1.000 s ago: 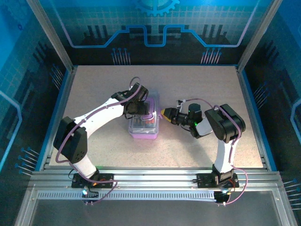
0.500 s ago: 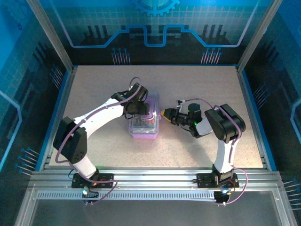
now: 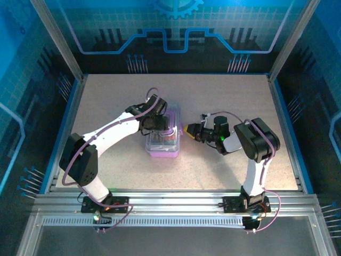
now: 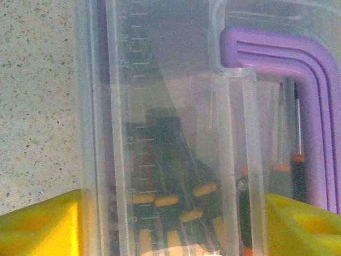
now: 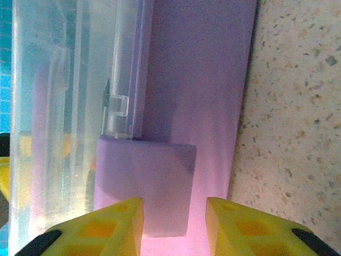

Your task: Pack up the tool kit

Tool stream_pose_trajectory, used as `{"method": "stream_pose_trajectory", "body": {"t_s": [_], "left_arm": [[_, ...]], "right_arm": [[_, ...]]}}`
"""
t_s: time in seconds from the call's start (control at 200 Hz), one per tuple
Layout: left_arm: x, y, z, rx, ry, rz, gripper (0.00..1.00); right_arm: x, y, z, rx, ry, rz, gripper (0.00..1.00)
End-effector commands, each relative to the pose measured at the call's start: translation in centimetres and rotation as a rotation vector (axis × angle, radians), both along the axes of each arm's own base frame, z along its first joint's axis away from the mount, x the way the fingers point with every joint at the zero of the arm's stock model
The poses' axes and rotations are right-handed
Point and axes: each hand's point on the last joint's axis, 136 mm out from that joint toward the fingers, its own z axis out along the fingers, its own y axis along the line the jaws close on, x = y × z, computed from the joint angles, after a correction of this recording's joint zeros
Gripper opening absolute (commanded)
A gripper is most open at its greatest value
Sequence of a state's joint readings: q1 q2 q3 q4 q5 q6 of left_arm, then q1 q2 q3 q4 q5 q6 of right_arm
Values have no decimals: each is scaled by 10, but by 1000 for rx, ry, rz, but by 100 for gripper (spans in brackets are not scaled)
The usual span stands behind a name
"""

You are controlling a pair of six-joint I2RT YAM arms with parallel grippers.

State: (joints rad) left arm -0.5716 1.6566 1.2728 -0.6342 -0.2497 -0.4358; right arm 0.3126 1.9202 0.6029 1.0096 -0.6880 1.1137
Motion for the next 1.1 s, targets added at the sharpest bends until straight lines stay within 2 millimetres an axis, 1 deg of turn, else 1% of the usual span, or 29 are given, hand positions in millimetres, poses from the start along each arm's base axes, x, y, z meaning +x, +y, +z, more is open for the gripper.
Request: {"method": "stream_pose_trajectory", "body": {"t_s": [0.0, 0.24, 0.415, 0.545, 0.61, 0.675, 0.745, 0.845, 0.986, 1.091], "left_arm": [[-49, -1, -73, 13, 290, -64, 67], [-42, 3, -70, 27, 241, -48, 68], [-42, 0, -74, 18, 253, -50, 68], [-43, -2, -72, -2, 249, -52, 68], [-43, -6, -71, -23, 240, -59, 68], [-42, -7, -70, -33, 233, -63, 69], [-40, -7, -70, -29, 227, -65, 69], [-38, -9, -70, -32, 225, -66, 69], [-37, -14, -71, -52, 234, -75, 69], [-37, -15, -72, -57, 236, -71, 69]], "right_arm": [[3, -8, 11, -31, -26, -6, 37], [6, -16, 15, -46, -32, -28, 38], [7, -27, 19, -68, -37, -47, 39], [10, -34, 21, -85, -40, -65, 40], [9, -36, 19, -102, -35, -74, 40], [8, -37, 13, -111, -12, -86, 40], [5, -33, 9, -86, 10, -82, 39], [2, -34, 3, -65, 31, -90, 38], [2, -37, -3, -76, 49, -112, 37], [4, -35, -7, -91, 60, -121, 37]]}}
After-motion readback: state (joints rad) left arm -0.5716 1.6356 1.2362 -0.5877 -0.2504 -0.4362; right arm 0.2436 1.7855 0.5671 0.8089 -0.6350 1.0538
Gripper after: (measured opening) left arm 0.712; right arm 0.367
